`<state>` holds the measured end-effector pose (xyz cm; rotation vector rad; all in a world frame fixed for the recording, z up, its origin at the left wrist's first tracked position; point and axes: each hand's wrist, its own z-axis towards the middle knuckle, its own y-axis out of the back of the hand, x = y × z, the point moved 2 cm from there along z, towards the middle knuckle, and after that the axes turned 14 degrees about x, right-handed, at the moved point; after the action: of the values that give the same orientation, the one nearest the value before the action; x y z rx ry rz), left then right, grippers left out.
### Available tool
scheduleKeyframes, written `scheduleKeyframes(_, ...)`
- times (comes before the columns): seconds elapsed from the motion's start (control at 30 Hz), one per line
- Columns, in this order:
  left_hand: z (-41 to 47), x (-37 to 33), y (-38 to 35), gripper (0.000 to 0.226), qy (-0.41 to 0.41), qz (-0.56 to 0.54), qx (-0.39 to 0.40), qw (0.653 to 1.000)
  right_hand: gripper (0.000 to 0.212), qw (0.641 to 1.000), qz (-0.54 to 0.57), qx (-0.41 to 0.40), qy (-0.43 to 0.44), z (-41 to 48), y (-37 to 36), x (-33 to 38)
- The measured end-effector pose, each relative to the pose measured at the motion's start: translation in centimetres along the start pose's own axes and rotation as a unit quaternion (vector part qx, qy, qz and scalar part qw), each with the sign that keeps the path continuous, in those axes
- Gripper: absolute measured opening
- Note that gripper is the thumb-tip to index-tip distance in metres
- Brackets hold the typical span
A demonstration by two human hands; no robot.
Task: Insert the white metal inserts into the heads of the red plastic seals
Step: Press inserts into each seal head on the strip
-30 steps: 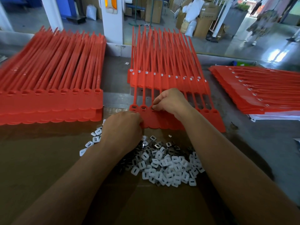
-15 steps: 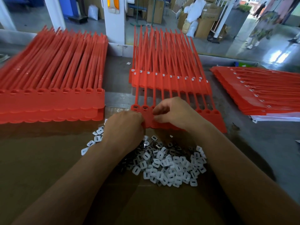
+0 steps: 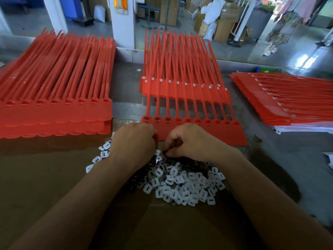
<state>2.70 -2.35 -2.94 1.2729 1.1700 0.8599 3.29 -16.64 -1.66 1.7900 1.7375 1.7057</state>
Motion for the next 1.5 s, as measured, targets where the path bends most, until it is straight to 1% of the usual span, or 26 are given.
scheduleKeyframes(0.07,0.1,0.0,0.0,0.032,0.002,-0.003,0.0,1.0,0.011,1.0,-0.004,-0.001,-0.003,0.0,-0.1,-0.1)
scheduleKeyframes(0.23,0.0,0.0,-0.1,0.032,0.001,-0.002,-0.004,1.0,0.024,1.0,-0.006,-0.004,-0.002,-0.1,-0.1,0.0)
scheduleKeyframes(0.33,0.0,0.0,0.0,0.032,-0.001,-0.003,-0.003,1.0,0.022,1.0,-0.013,0.004,-0.002,-0.3,-0.1,0.0)
scheduleKeyframes(0.43,0.0,0.0,0.0,0.032,-0.006,-0.002,-0.001,1.0,0.018,1.0,0.008,-0.003,0.006,-0.4,0.0,-0.1)
scheduleKeyframes(0.6,-0.1,0.0,0.0,0.031,-0.012,-0.004,-0.003,1.0,0.009,0.992,0.091,-0.085,0.029,-0.7,0.2,-0.6)
scheduleKeyframes(0.7,-0.1,0.0,0.0,0.032,-0.013,-0.004,-0.005,1.0,0.009,0.987,0.094,-0.124,0.036,-0.6,0.4,-0.7)
scheduleKeyframes(0.77,-0.1,0.1,0.0,0.032,-0.014,-0.004,-0.005,1.0,0.014,0.985,0.088,-0.145,0.043,-0.7,0.5,-0.6)
scheduleKeyframes(0.87,0.0,0.1,-0.1,0.032,-0.015,-0.005,-0.004,1.0,0.016,0.979,0.093,-0.175,0.046,-0.7,0.6,-0.7)
scheduleKeyframes(0.93,0.0,0.1,-0.1,0.033,-0.014,-0.005,-0.004,1.0,0.017,0.975,0.098,-0.197,0.04,-0.8,0.8,-0.9)
scheduleKeyframes(1.03,0.0,0.1,-0.2,0.033,-0.016,-0.006,-0.014,1.0,0.012,0.971,0.095,-0.218,0.024,-0.7,1.1,-1.2)
scheduleKeyframes(1.2,-0.1,0.2,-0.3,0.032,-0.018,-0.007,-0.019,1.0,0.024,0.954,0.146,-0.263,-0.008,-0.1,2.4,-2.0)
scheduleKeyframes(1.27,-0.1,0.1,-0.2,0.032,-0.018,-0.005,-0.022,1.0,0.025,0.953,0.148,-0.262,-0.034,0.5,3.0,-2.4)
scheduleKeyframes(1.33,-0.1,0.2,-0.2,0.031,-0.013,-0.002,-0.021,1.0,0.024,0.958,0.108,-0.26,-0.06,1.2,3.5,-2.7)
scheduleKeyframes(1.4,-0.2,0.2,-0.2,0.031,-0.01,0.004,-0.021,1.0,0.016,0.96,0.079,-0.254,-0.081,1.7,3.7,-3.0)
scheduleKeyframes(1.43,-0.2,0.2,-0.2,0.031,-0.009,0.005,-0.021,1.0,0.01,0.961,0.083,-0.248,-0.089,2.0,3.7,-3.2)
scheduleKeyframes(1.5,-0.1,0.2,-0.3,0.031,-0.009,0.005,-0.02,1.0,0.009,0.963,0.098,-0.23,-0.105,2.5,3.4,-3.4)
